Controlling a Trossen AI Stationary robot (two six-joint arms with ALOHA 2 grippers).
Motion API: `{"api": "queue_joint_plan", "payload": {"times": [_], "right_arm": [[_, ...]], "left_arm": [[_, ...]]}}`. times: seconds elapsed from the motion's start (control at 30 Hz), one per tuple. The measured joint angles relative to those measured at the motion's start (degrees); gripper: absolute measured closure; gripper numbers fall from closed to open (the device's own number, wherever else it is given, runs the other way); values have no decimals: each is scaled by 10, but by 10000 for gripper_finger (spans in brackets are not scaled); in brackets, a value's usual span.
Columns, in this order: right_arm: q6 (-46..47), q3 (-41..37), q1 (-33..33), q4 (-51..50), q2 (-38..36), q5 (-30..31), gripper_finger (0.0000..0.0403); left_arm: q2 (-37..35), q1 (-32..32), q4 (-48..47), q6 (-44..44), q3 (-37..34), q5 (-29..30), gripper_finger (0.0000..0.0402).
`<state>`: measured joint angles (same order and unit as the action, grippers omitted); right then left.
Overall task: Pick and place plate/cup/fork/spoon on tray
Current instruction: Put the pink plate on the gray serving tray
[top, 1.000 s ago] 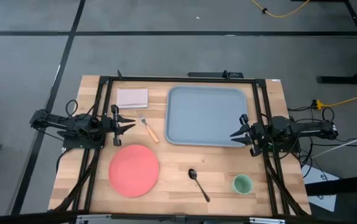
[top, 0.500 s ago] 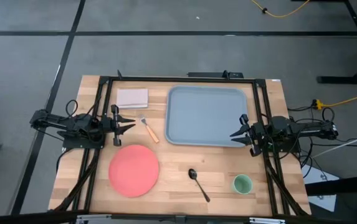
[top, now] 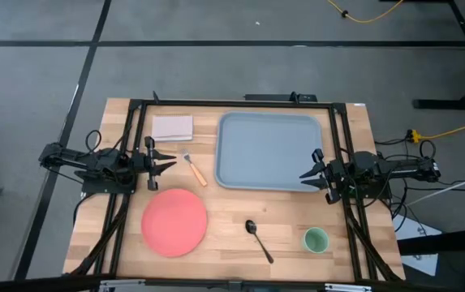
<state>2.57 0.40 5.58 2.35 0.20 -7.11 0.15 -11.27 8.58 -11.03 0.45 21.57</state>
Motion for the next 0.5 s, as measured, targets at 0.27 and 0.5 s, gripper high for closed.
{"api": "queue_joint_plan", "payload": {"times": [0.27,0.5], "right_arm": [[15,0,0,1,0,-3,325],[125,0,0,14,0,-9,325]], "left_arm": [[0,0,33,124,0,-19,335],[6,0,133,320,0,-46,335]]}}
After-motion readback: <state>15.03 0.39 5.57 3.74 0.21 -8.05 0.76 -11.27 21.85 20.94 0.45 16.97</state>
